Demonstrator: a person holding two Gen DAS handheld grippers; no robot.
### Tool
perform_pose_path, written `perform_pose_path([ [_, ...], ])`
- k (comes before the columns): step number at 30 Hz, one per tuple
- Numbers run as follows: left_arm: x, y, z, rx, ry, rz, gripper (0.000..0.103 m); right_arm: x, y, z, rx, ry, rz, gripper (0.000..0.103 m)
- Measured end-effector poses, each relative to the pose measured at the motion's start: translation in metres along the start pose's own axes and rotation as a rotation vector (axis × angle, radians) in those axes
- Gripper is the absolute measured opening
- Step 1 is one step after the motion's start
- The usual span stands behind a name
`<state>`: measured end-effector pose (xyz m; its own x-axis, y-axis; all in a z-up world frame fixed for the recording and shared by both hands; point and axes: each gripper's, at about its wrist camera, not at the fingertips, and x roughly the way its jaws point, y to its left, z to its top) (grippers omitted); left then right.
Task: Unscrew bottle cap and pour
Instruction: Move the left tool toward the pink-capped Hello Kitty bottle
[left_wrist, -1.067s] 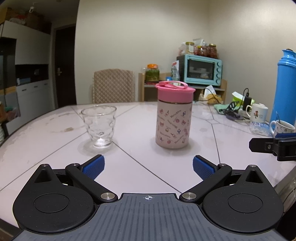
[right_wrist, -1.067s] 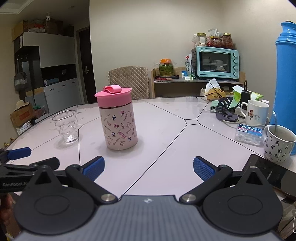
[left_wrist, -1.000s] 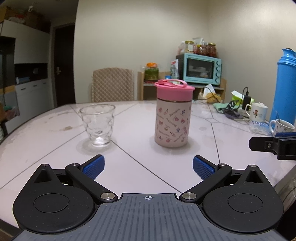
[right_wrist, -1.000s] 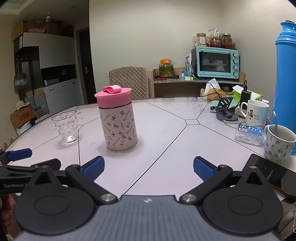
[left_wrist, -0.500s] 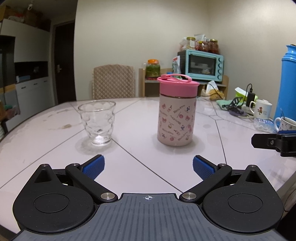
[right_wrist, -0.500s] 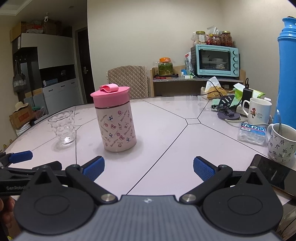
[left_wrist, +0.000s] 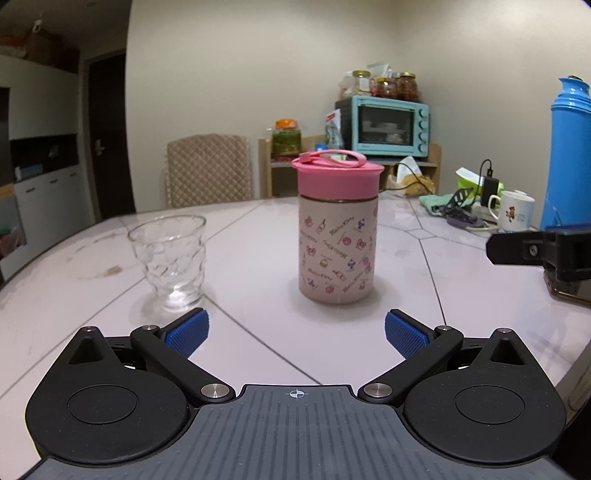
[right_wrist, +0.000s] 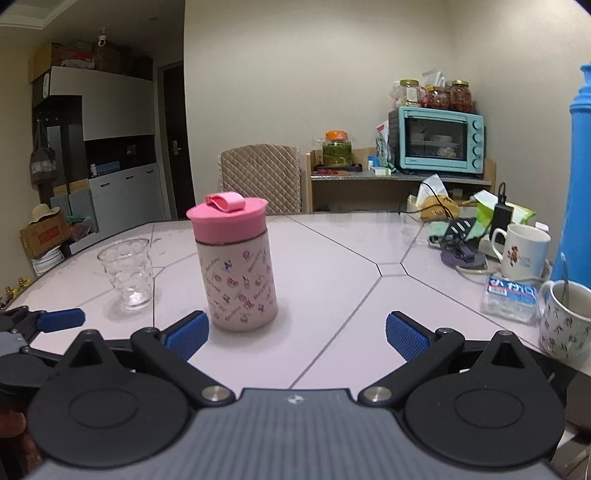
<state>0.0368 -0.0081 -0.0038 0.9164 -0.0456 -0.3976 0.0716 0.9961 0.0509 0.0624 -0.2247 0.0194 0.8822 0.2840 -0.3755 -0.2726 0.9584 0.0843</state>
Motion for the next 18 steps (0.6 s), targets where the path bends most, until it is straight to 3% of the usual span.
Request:
perform_pose_path([
  [9,0.024,-0.003,0.017,0.093,-0.029,-0.057,0.103,0.011,0.008,0.020,-0.033,-0.041,0.049,0.103],
  [18,0.062,-0.006,0.031,0.138,-0.040,-0.166,0.103,0.026,0.012,0.035,-0.053,-0.070,0.085,0.103],
])
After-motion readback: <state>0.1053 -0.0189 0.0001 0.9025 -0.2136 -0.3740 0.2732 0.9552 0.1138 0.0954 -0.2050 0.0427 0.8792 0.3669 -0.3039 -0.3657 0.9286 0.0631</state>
